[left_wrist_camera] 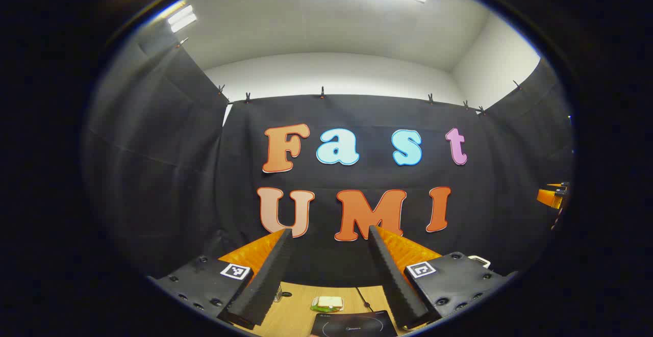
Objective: First push the handle of the pot to place it horizontally, then grasp the pot with both hands and set it on the induction cooktop.
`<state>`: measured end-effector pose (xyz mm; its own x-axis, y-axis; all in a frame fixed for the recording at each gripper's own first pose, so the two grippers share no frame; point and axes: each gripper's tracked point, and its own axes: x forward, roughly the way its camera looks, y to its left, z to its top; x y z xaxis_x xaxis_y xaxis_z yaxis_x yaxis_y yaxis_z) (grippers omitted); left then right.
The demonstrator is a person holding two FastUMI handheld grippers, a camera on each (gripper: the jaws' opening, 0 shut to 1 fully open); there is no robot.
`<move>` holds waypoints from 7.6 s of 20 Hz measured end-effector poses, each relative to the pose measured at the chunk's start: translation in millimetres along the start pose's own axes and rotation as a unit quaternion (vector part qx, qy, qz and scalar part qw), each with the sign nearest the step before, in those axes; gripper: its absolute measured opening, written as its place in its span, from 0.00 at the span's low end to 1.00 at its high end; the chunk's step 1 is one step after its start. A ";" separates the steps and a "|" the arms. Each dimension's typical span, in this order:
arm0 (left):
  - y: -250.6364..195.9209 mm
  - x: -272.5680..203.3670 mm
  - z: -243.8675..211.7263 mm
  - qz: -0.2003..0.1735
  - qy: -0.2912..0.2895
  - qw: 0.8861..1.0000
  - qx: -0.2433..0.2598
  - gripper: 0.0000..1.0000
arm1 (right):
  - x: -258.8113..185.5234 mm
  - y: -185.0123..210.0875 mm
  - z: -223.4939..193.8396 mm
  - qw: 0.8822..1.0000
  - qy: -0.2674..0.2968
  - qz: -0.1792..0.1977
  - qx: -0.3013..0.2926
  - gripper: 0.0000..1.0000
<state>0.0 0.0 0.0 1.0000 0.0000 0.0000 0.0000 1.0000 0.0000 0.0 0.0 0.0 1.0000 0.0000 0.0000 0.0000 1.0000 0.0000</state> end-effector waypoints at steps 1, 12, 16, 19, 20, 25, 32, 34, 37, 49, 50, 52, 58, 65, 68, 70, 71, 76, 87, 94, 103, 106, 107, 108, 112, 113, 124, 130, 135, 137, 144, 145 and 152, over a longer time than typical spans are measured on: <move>-1.1 -2.1 -0.2 0.001 -0.001 1.000 0.003 0.98 | 0.1 1.3 0.8 1.000 -0.002 0.003 0.000 0.94; -14.0 -12.5 12.4 0.009 -0.033 0.999 0.028 1.00 | -12.7 -5.3 12.4 0.999 -0.036 -0.006 -0.011 0.92; -15.4 -15.8 18.6 -0.002 -0.047 0.999 0.019 0.96 | -17.2 9.5 11.2 0.999 -0.030 0.012 -0.004 0.92; -13.9 -15.8 16.6 0.001 -0.046 0.999 0.015 0.99 | -19.4 15.6 3.7 0.999 -0.023 0.021 -0.009 0.92; -13.1 -14.7 14.1 0.003 -0.043 0.999 0.016 0.99 | -20.5 19.3 -0.6 0.999 -0.018 0.025 -0.012 0.92; -3.5 -21.3 6.5 0.015 -0.039 0.999 0.020 0.99 | -22.5 42.1 -38.1 0.998 0.030 0.054 -0.021 0.94; -0.9 -20.6 -2.1 0.023 -0.034 0.999 0.023 0.96 | -31.6 73.6 -113.0 0.986 0.128 0.101 -0.035 0.96; 0.6 -19.0 -5.2 0.026 -0.031 0.999 0.024 0.96 | -31.3 79.3 -135.7 0.982 0.147 0.110 -0.046 0.94; 3.2 -16.4 -11.7 0.032 -0.026 0.999 0.027 0.96 | -38.8 84.1 -183.2 0.969 0.204 0.123 -0.062 0.89; 26.8 -21.5 -36.7 0.066 -0.008 0.997 0.045 0.99 | -93.9 130.8 -318.4 0.879 0.423 0.221 -0.003 0.17; 25.8 -22.7 -37.2 0.065 -0.009 0.997 0.045 0.99 | -103.3 141.5 -329.5 0.860 0.452 0.236 0.018 0.16; 27.3 -25.0 -38.1 0.066 -0.011 0.997 0.048 0.99 | -128.2 153.1 -353.7 0.822 0.507 0.252 0.065 0.16; 30.5 -24.1 -50.2 0.069 0.004 0.996 0.061 0.99 | -139.9 150.9 -384.9 0.791 0.556 0.244 0.072 0.00; 33.4 -17.4 -64.8 0.074 0.019 0.995 0.059 1.00 | -173.6 156.6 -425.6 0.749 0.611 0.245 0.076 0.00; 32.6 -17.0 -67.5 0.075 0.023 0.995 0.061 1.00 | -188.6 161.0 -441.9 0.727 0.634 0.251 0.080 0.00; 32.4 -17.7 -69.8 0.076 0.025 0.995 0.063 1.00 | -193.0 156.4 -453.7 0.721 0.645 0.242 0.079 0.00; 31.8 -17.7 -69.5 0.075 0.026 0.995 0.064 1.00 | -194.0 154.2 -458.4 0.719 0.648 0.238 0.082 0.00; 26.5 -15.0 -76.3 0.070 0.032 0.995 0.068 1.00 | -198.2 157.0 -471.6 0.704 0.665 0.231 0.095 0.00; 22.8 -5.6 -91.3 0.065 0.049 0.994 0.067 1.00 | -208.5 140.2 -482.1 0.697 0.676 0.213 0.108 0.00; 19.9 -5.1 -95.7 0.062 0.055 0.994 0.069 1.00 | -198.3 98.6 -485.1 0.720 0.667 0.175 0.079 0.00; 20.1 -7.1 -96.5 0.061 0.058 0.994 0.066 1.00 | -186.1 60.7 -489.3 0.728 0.668 0.134 0.078 0.00; 18.6 -5.6 -98.5 0.059 0.062 0.994 0.064 1.00 | -182.0 49.7 -491.5 0.728 0.669 0.125 0.076 0.00; 18.5 -5.4 -98.8 0.059 0.064 0.994 0.064 1.00 | -179.7 45.8 -491.7 0.729 0.669 0.122 0.076 0.00; 19.3 -6.1 -99.5 0.059 0.064 0.994 0.064 1.00 | -178.7 41.3 -492.5 0.728 0.671 0.119 0.076 0.00; 21.1 -2.5 -102.8 0.060 0.066 0.994 0.059 1.00 | -170.8 26.5 -495.6 0.728 0.673 0.110 0.070 0.00; 20.1 -1.9 -104.9 0.059 0.068 0.994 0.058 0.96 | -167.7 22.4 -496.5 0.729 0.673 0.105 0.068 0.00; 18.4 -1.6 -122.5 0.053 0.089 0.993 0.048 1.00 | -147.7 -6.7 -505.8 0.733 0.673 0.084 0.049 0.00; 17.9 -2.4 -124.4 0.057 0.090 0.993 0.053 0.96 | -141.3 -27.1 -516.8 0.730 0.680 0.065 0.022 0.00; 15.6 -1.8 -125.7 0.057 0.090 0.993 0.054 1.00 | -131.0 -42.5 -520.1 0.726 0.685 0.044 0.033 0.00; 14.4 -2.0 -128.6 0.057 0.092 0.993 0.054 1.00 | -121.9 -50.4 -518.8 0.733 0.678 0.032 0.039 0.00; 6.6 -0.7 -143.0 0.053 0.106 0.992 0.054 0.97 | -96.4 -67.8 -519.3 0.751 0.660 -0.007 0.025 0.00; 3.1 -2.2 -146.0 0.050 0.110 0.991 0.057 1.00 | -93.3 -68.9 -518.1 0.753 0.657 -0.013 0.026 0.00; -10.9 -2.9 -154.8 0.042 0.113 0.991 0.060 1.00 | -72.9 -77.3 -519.9 0.762 0.645 -0.033 0.035 0.00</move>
<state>-2.9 -10.9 -154.8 0.9710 0.0975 -0.2183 -0.0705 0.9892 0.1283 -72.9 -77.3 -519.9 0.1651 -0.0062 -0.9863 0.0958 0.9953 0.0097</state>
